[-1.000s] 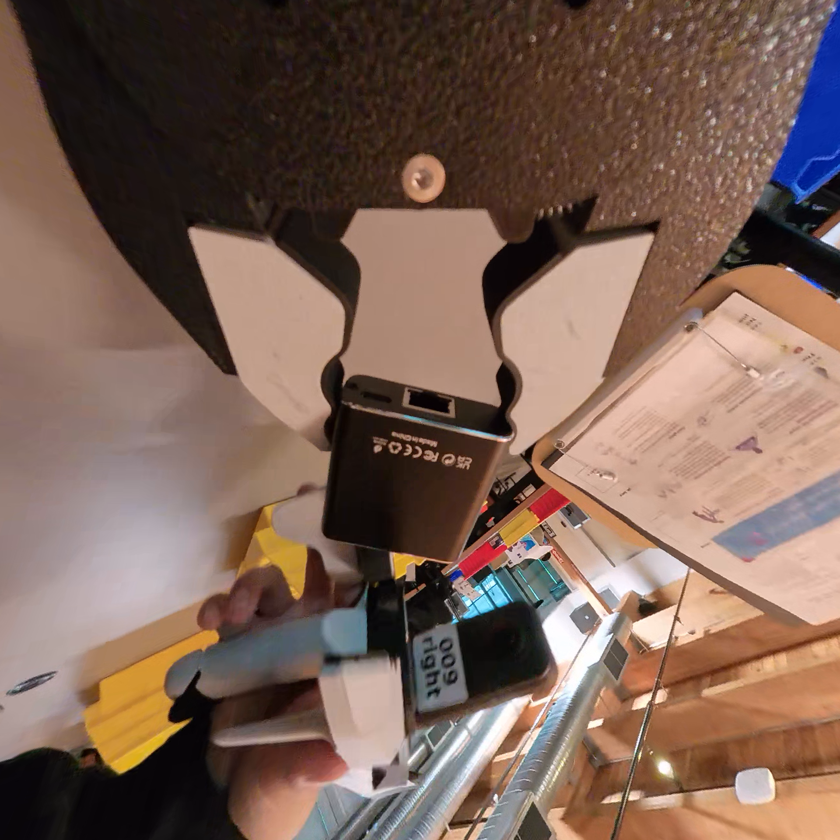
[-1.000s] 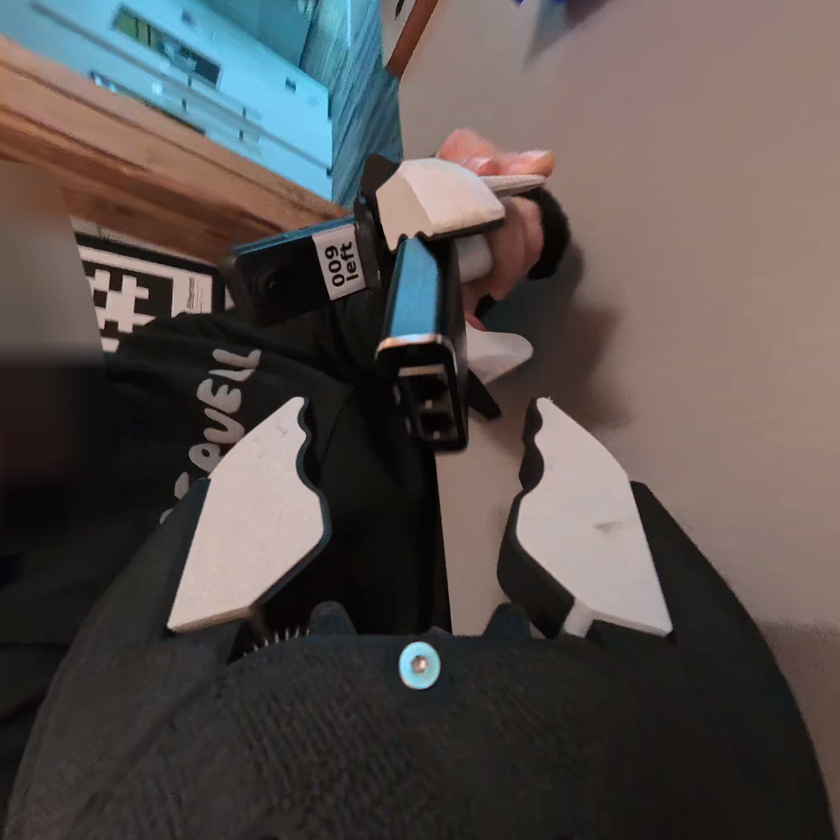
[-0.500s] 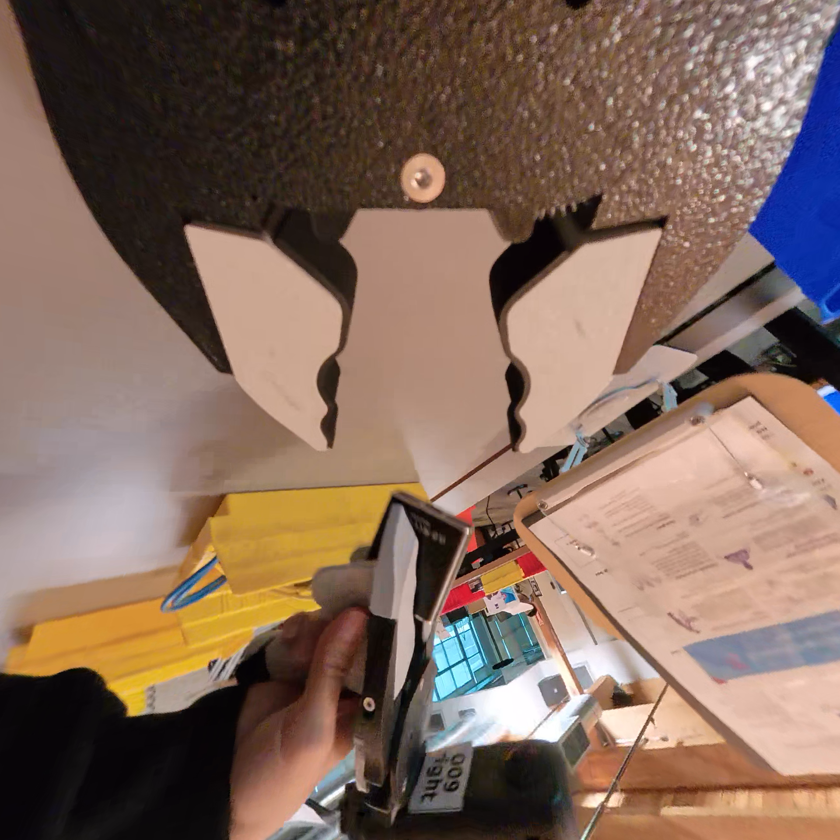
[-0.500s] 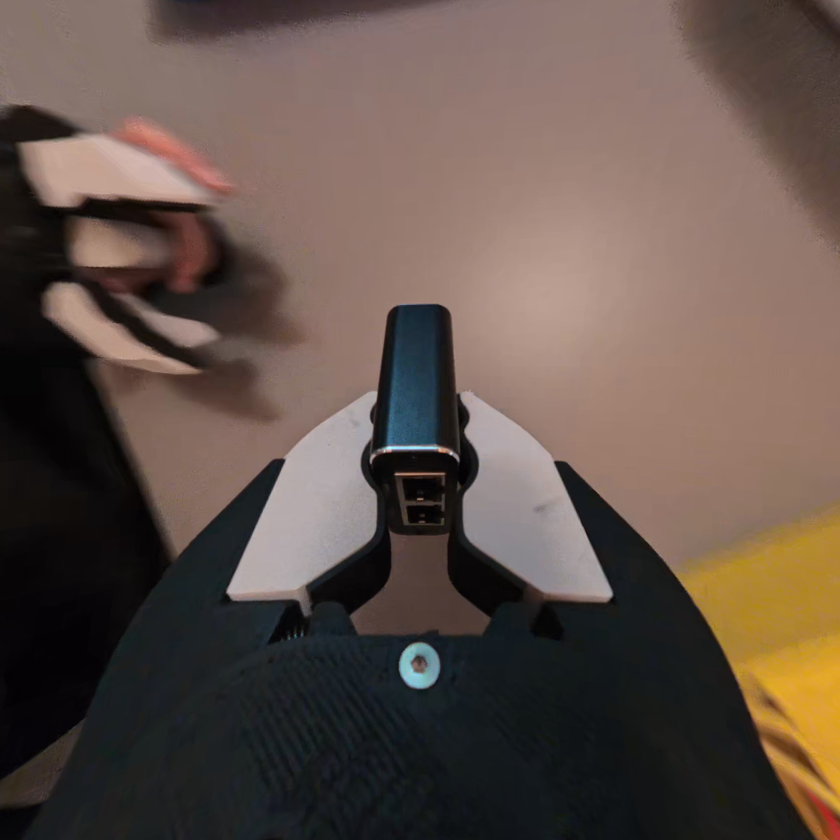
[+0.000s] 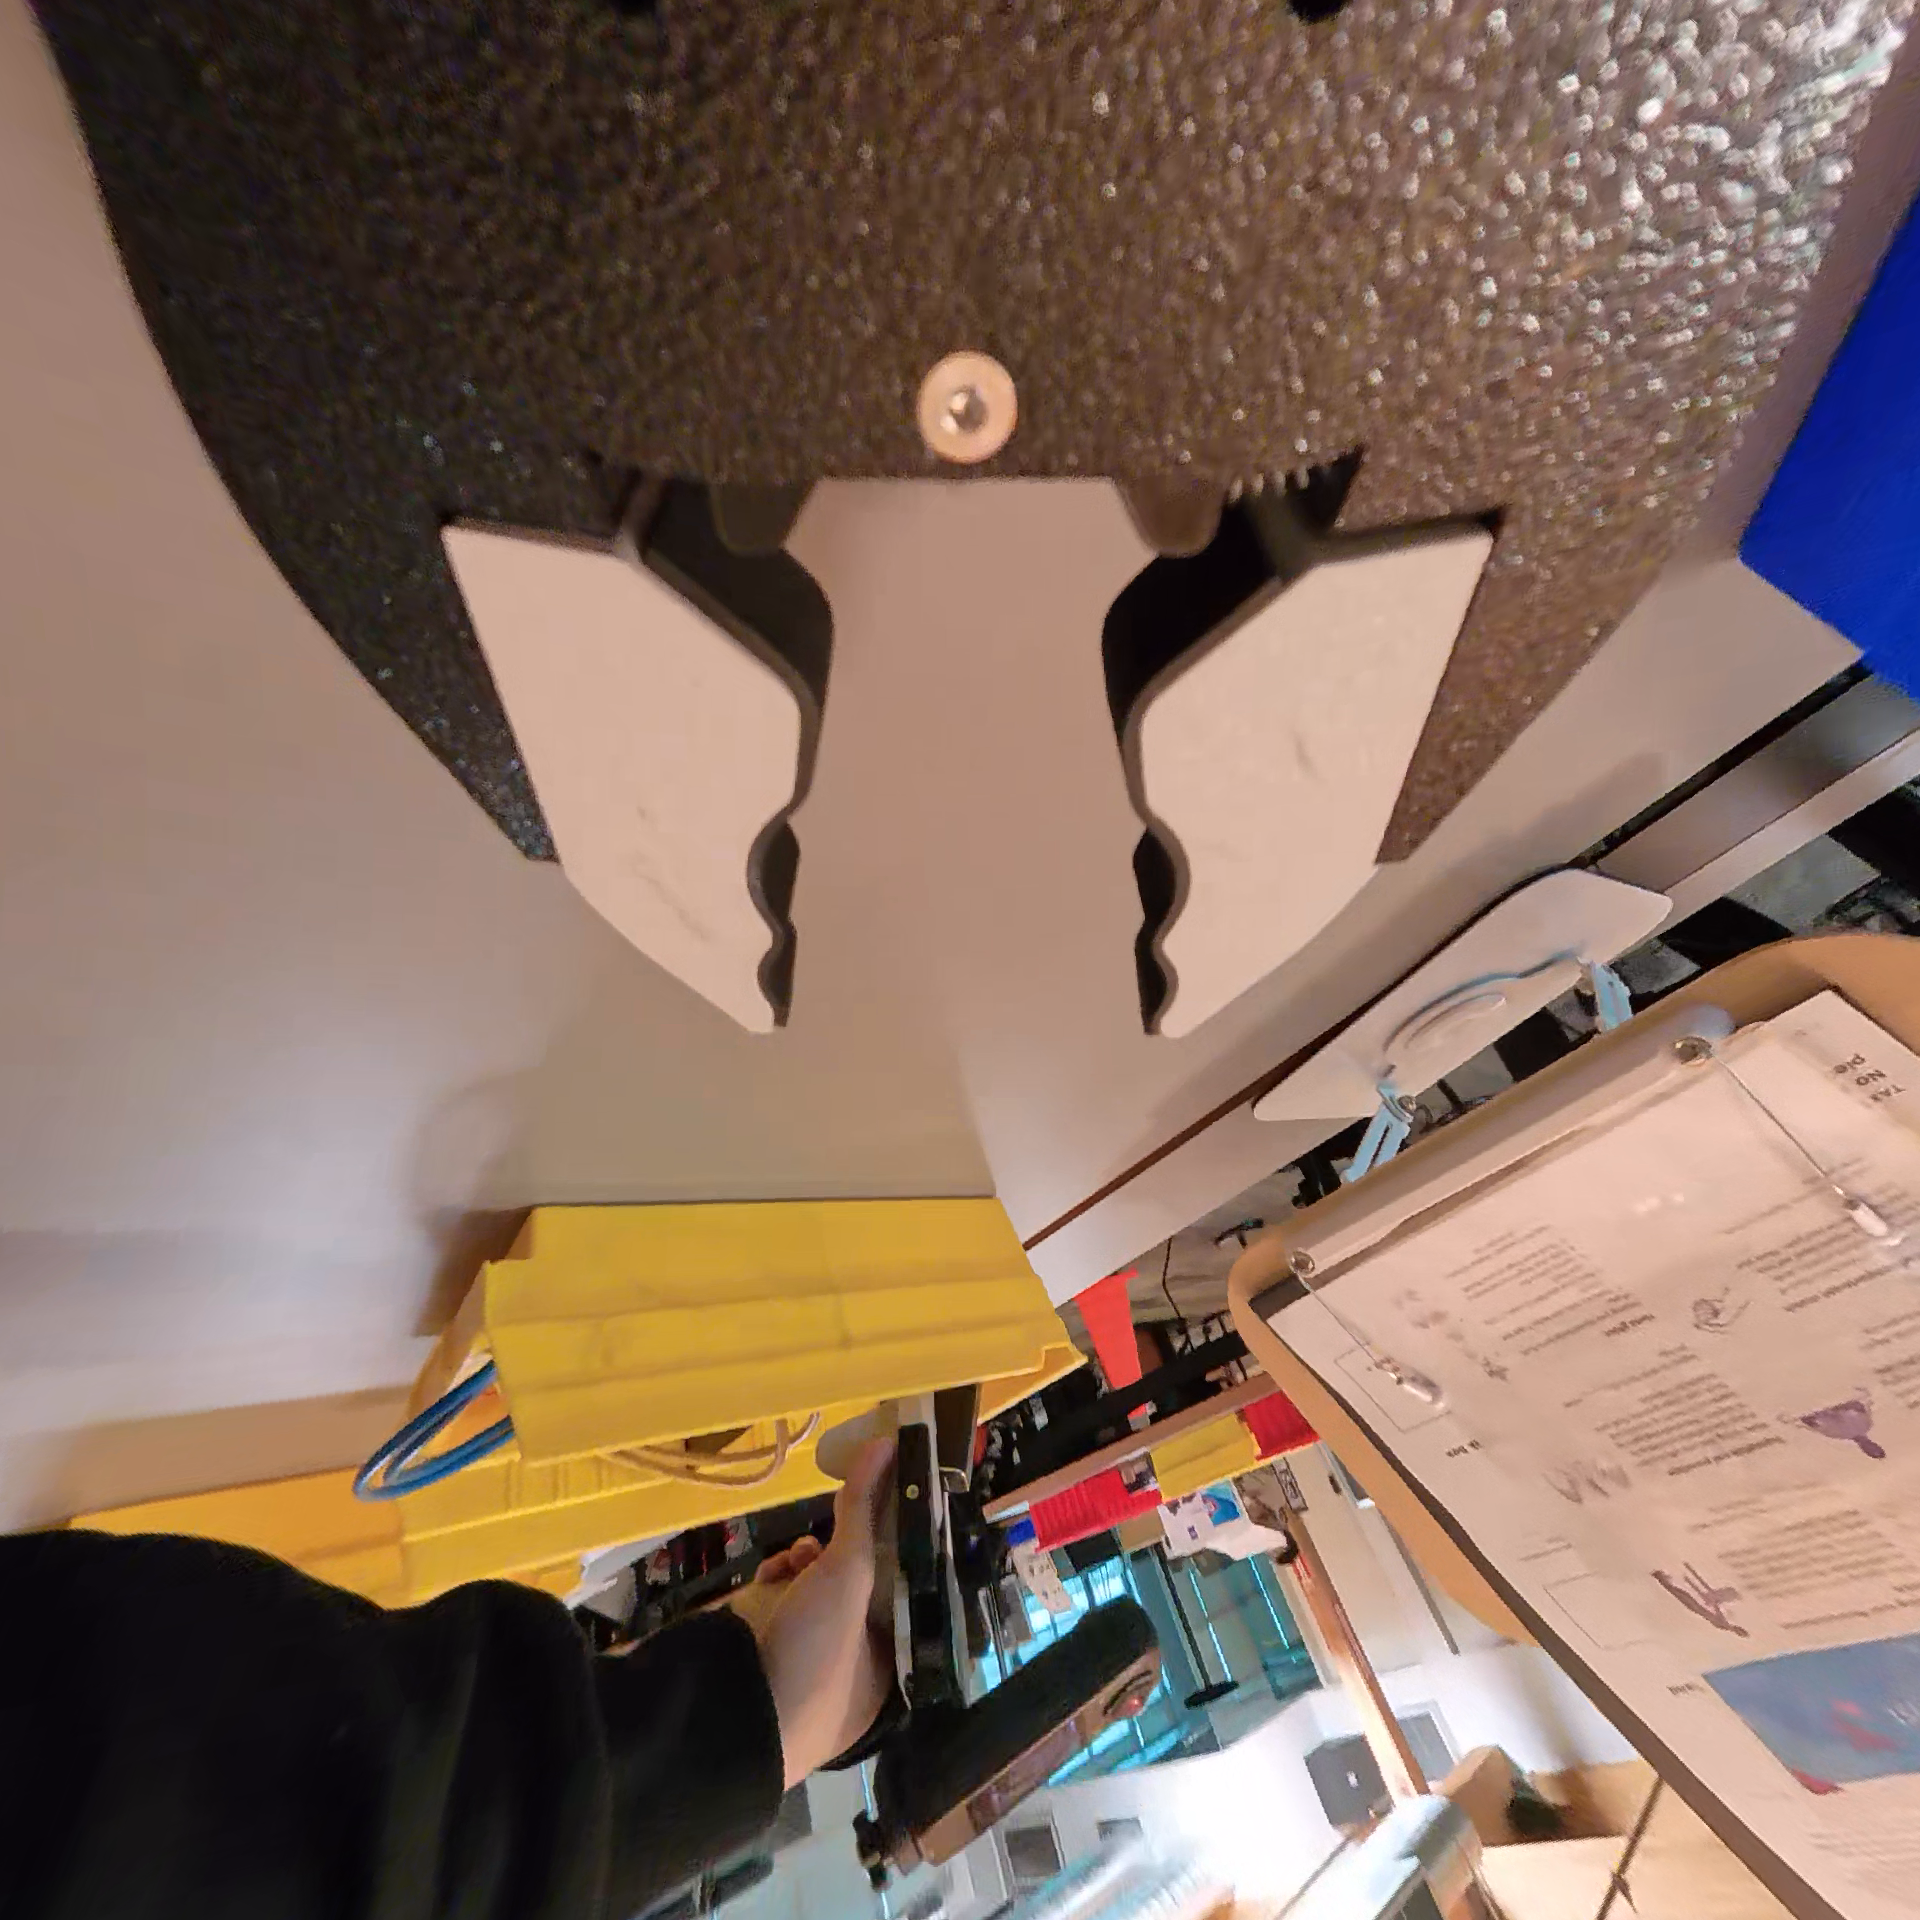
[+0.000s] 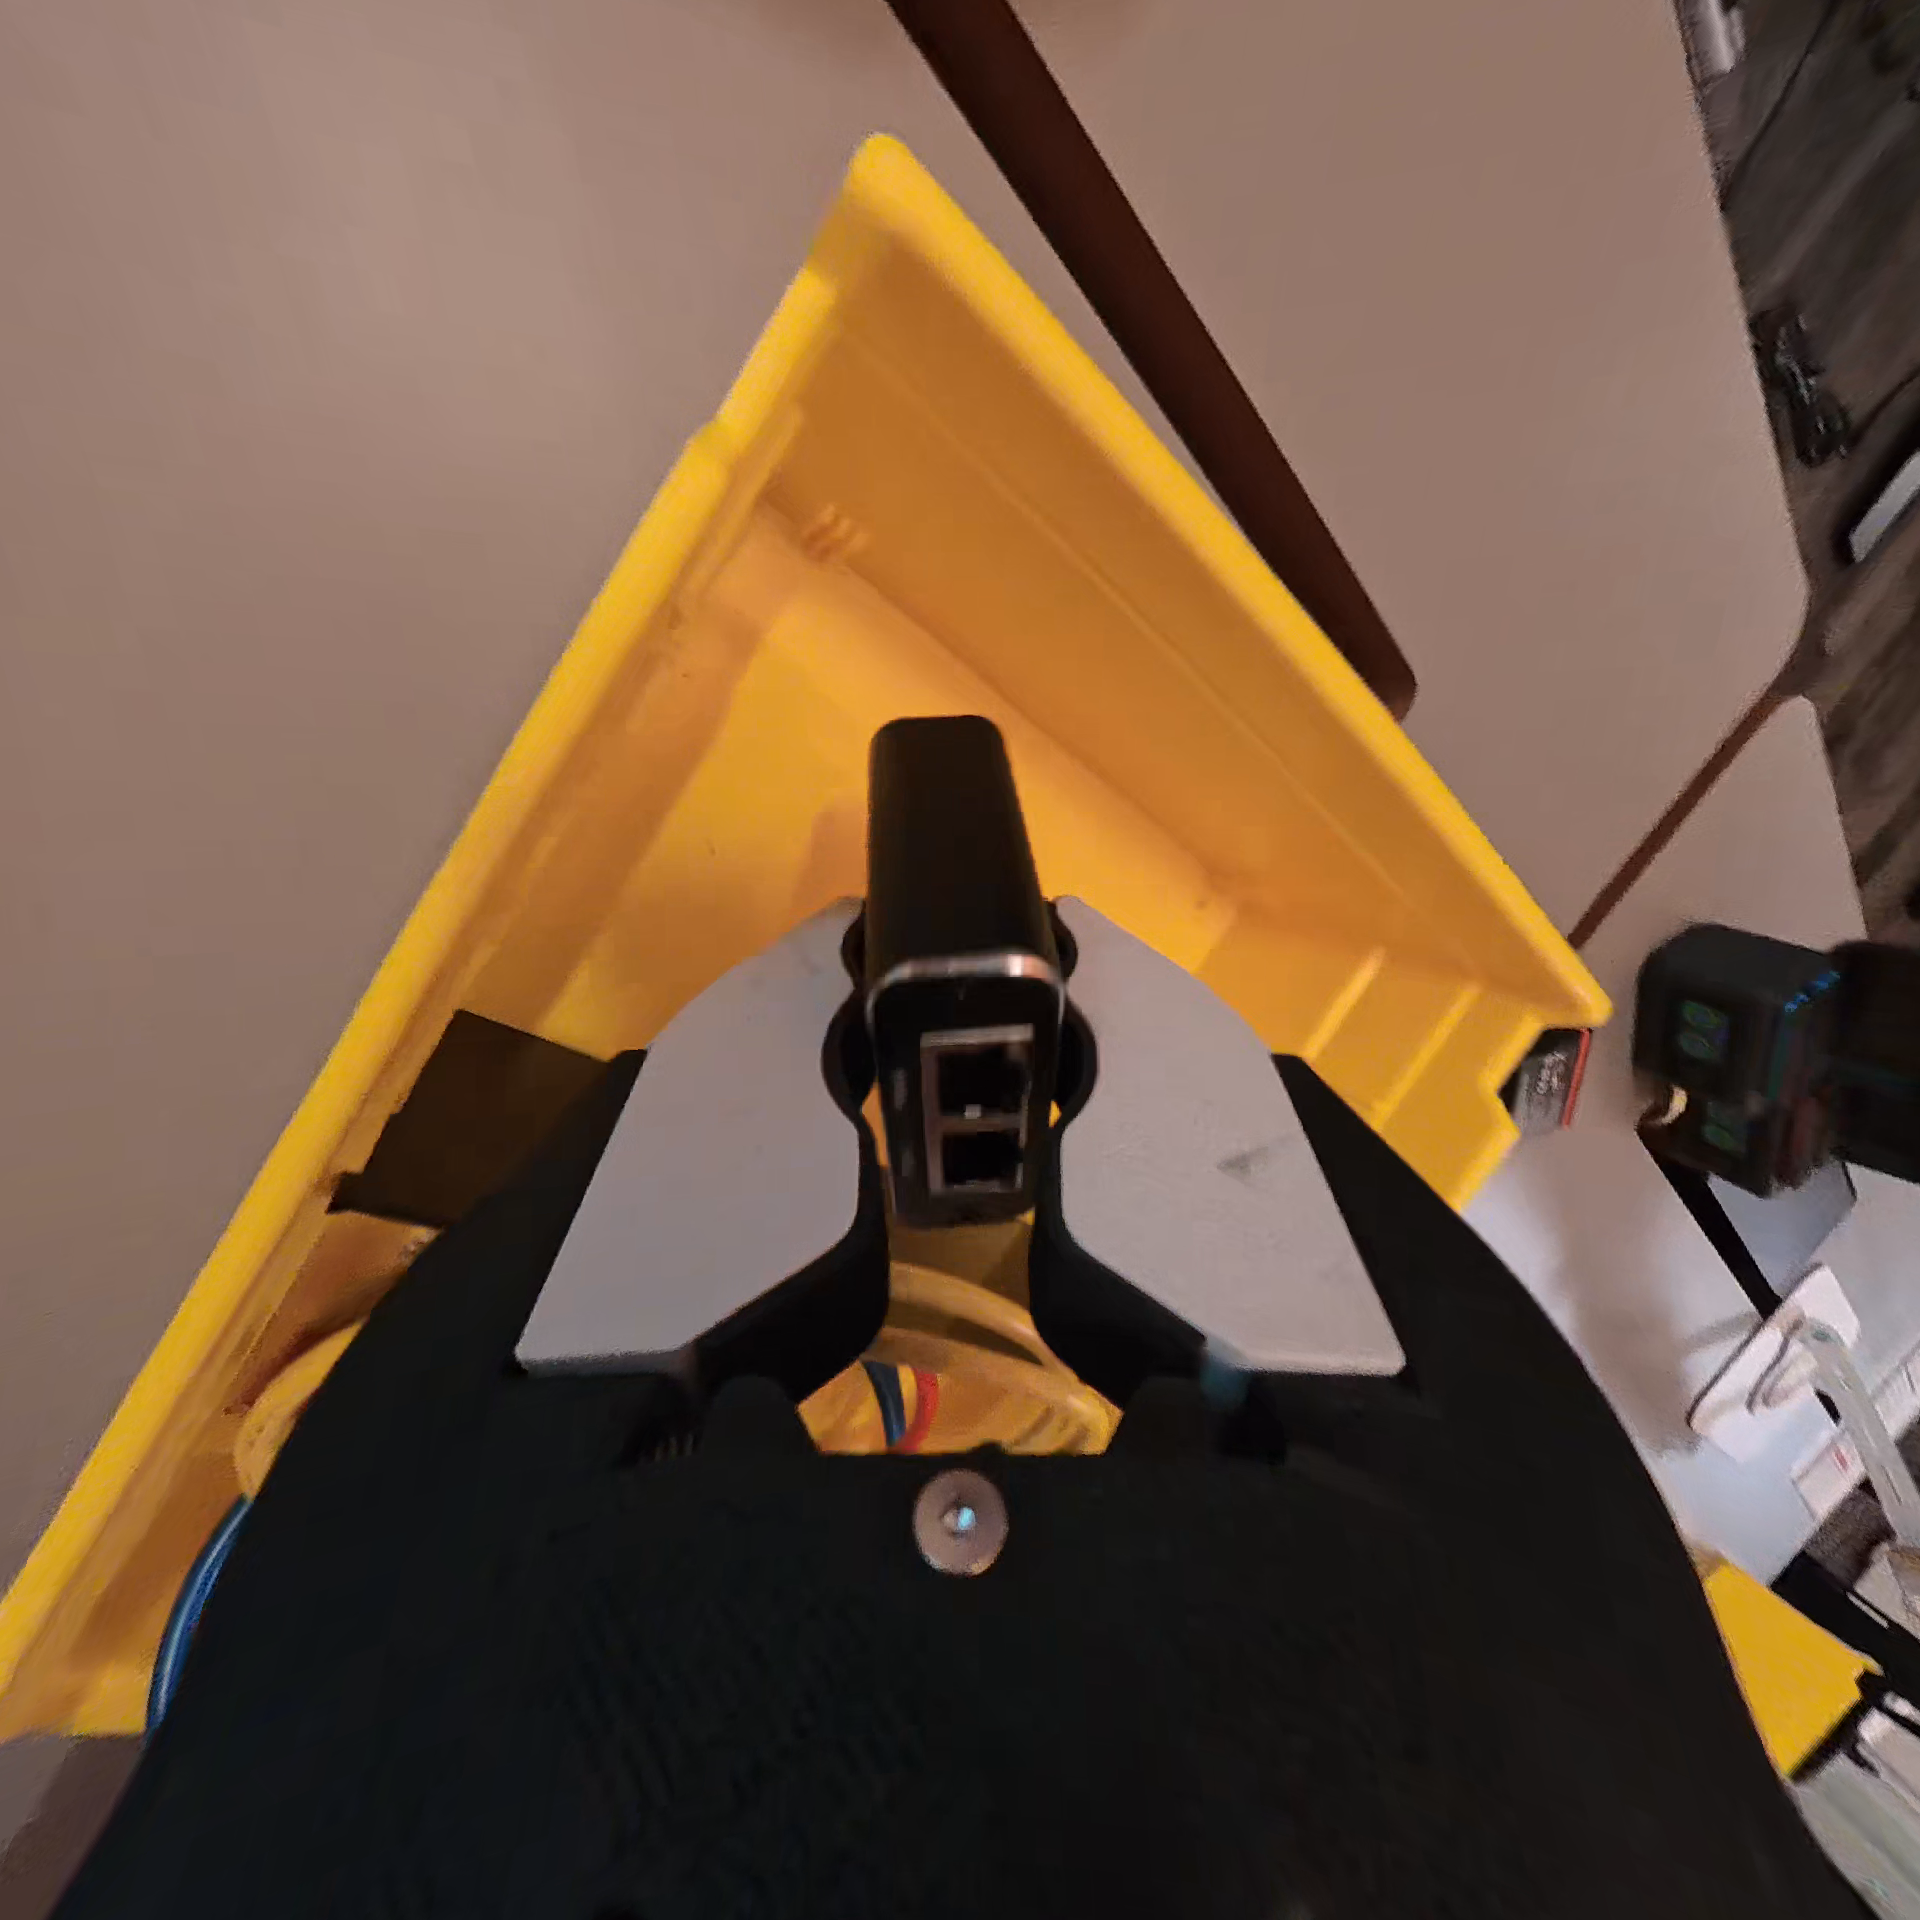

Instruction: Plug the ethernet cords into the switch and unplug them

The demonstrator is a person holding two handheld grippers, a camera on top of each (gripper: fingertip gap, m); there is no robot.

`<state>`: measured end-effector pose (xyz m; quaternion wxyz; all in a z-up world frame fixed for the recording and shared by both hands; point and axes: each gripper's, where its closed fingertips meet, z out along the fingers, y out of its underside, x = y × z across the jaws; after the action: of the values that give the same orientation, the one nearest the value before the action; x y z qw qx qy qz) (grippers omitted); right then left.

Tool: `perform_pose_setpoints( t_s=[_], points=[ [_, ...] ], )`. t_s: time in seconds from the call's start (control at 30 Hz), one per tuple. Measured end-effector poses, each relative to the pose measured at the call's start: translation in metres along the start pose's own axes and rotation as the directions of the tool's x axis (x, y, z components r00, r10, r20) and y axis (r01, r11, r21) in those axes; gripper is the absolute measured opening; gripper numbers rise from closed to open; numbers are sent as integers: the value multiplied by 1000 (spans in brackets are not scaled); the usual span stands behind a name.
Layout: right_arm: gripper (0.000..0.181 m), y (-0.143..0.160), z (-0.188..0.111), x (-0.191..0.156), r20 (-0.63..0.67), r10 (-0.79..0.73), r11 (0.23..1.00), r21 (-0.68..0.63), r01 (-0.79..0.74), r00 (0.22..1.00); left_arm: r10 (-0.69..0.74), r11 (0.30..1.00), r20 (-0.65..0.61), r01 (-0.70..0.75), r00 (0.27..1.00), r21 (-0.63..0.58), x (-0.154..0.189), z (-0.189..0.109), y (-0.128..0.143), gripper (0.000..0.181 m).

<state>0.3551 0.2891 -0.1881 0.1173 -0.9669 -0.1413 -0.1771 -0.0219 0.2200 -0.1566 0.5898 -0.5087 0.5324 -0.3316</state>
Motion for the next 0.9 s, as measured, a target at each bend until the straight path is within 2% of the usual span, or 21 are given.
perform_pose_setpoints(
  t_s=[0.07,0.1,0.2,0.27,0.4,0.53,0.63,0.73,0.8,0.9],
  points=[
    [49,0,2,4,-30,-17,1000,13,17,999,1,999,2,-1,1000,-32,3,3,4,62],
    [59,0,-6,7,-67,-22,999,23,24,998,9,999,0,-9,1000,-52,6,5,7,62],
    [74,8,-38,20,-139,13,994,110,2,990,64,989,-19,-66,998,-132,18,11,17,63],
    [77,24,-69,19,-120,88,976,209,-61,989,92,980,-46,-99,995,-174,29,14,21,65],
    [81,79,-118,-22,19,208,879,435,-195,978,104,967,-104,-125,989,-221,53,22,24,68],
    [84,145,-123,-69,52,272,797,548,-255,961,19,970,-170,-59,985,-234,85,38,16,70],
    [85,177,-110,-89,77,333,751,582,-313,940,-167,969,-211,121,963,-214,110,68,-7,70],
    [88,193,-111,-78,70,425,731,561,-388,902,-351,928,-218,307,911,-212,130,112,-31,72],
    [88,198,-122,-66,47,499,676,604,-423,865,-406,902,-175,362,897,-236,139,145,-37,77],
    [87,193,-137,-73,104,465,631,658,-411,879,-407,887,-39,385,913,-253,135,190,-39,85]
  ],
)
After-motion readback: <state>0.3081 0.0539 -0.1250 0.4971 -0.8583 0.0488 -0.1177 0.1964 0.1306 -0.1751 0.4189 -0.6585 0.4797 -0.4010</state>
